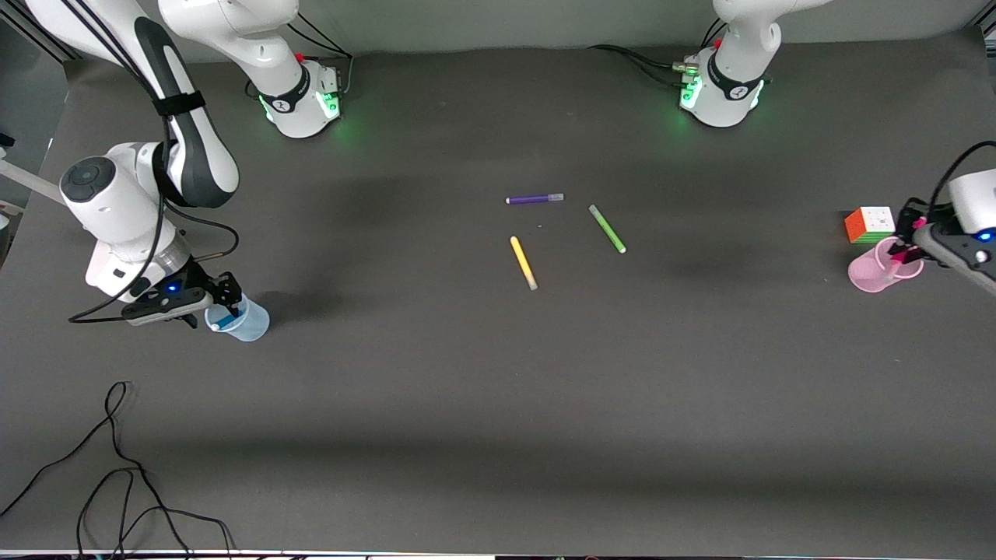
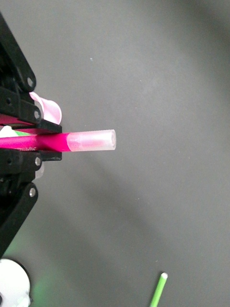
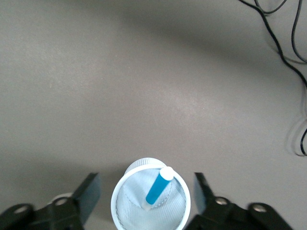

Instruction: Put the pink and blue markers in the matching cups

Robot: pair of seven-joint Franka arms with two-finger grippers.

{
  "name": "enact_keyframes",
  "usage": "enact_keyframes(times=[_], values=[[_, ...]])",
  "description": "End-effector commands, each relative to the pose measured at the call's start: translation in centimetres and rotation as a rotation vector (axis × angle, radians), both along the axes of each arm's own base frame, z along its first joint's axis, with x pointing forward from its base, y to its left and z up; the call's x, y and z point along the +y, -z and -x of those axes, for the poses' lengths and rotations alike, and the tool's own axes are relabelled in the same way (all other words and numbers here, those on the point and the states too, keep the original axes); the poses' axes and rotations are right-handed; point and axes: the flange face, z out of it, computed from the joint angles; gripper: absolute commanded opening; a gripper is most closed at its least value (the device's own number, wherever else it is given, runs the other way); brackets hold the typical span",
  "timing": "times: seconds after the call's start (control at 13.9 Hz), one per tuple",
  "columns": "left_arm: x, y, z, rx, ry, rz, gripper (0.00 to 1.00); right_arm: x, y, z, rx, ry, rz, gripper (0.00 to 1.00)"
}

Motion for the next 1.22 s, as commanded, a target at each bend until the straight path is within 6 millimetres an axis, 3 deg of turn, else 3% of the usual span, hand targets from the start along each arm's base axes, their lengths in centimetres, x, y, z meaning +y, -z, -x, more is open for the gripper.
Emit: enact_keyframes(times=[0.0, 0.57, 0.93, 1.15], values=[[3.9, 1.2, 1.7, -0.045, 0.103, 0.087, 0.00, 0.4, -2.8, 0.2, 0.003, -0.012, -0.020, 1.00], [13.9, 7.4, 5.7, -0.168, 0.407, 0.331, 0.00, 1.7, -14.6, -3.1, 0.202, 0.058, -0.103, 1.00], [19.8, 15.1, 7.7, -0.262, 0.518, 0.487, 0.00, 4.3, -20.1, -2.9, 0.261, 0.144, -0.124, 1.00], [22.2, 19.5, 9.0, -0.327, 0.558, 0.565, 0.00, 5.7, -22.6, -2.5, 0.270, 0.195, -0.124, 1.00]])
